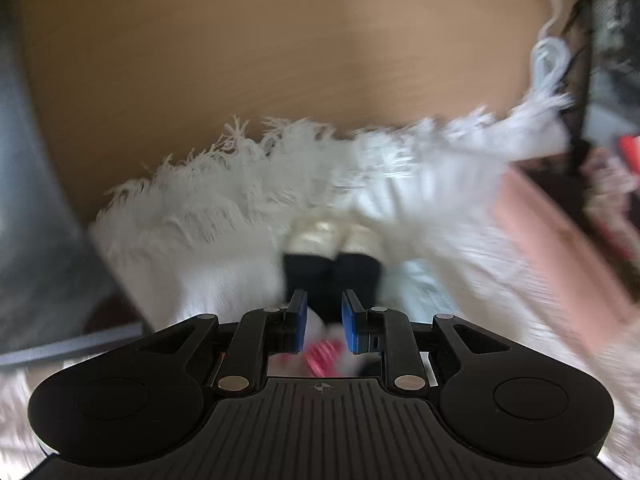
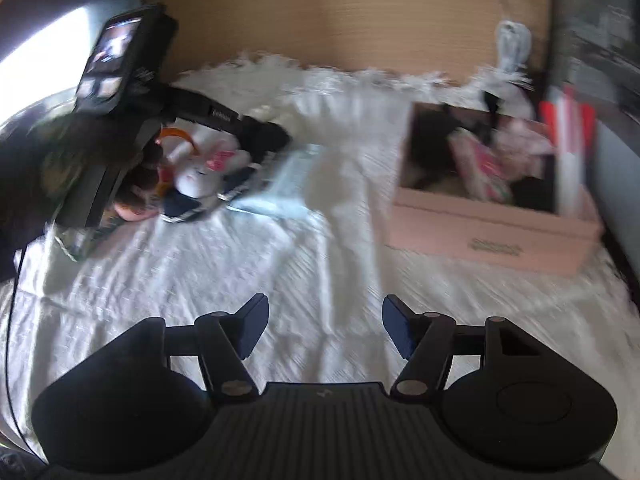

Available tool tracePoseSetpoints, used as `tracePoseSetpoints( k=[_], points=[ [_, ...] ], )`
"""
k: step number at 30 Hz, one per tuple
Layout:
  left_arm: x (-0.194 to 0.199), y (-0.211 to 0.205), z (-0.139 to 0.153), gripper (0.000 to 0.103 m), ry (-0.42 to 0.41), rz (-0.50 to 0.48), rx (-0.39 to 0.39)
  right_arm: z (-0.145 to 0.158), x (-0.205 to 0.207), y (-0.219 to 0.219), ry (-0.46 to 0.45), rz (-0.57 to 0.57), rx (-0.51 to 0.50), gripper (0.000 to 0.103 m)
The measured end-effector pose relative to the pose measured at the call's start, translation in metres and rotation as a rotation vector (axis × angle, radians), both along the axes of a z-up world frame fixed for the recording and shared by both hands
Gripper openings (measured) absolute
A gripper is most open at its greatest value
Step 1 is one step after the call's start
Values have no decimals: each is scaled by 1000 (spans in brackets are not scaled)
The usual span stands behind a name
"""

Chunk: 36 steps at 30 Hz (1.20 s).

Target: Organize soft objects

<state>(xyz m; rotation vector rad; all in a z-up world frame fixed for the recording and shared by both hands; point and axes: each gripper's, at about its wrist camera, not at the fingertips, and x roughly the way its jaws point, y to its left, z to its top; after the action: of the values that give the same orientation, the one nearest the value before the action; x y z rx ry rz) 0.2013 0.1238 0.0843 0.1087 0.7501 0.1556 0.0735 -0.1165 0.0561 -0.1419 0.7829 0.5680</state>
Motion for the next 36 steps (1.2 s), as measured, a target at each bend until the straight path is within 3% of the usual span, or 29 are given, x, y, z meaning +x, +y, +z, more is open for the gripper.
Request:
tracePoseSetpoints(
  k=[2, 6, 14, 22, 31, 36],
  points=[
    [22, 7, -6, 23, 47, 33, 16, -5, -3, -9, 12, -29, -7, 64],
    [52, 24, -18, 25, 131, 62, -48, -12, -5, -22, 41, -90, -15, 64],
    [54, 42, -28, 26, 160, 8, -127, -11, -4, -24, 30, -120, -21, 64],
    [18, 42, -18, 26, 171, -88, -279, -1, 5, -11, -15, -91, -14, 64],
    [-36, 14, -12, 25, 176, -200, -413, 4, 18, 5, -60, -54, -19, 66],
    [-75, 5, 2, 25, 106, -229, -439, -1, 18, 11, -56, -22, -30, 67]
  ],
)
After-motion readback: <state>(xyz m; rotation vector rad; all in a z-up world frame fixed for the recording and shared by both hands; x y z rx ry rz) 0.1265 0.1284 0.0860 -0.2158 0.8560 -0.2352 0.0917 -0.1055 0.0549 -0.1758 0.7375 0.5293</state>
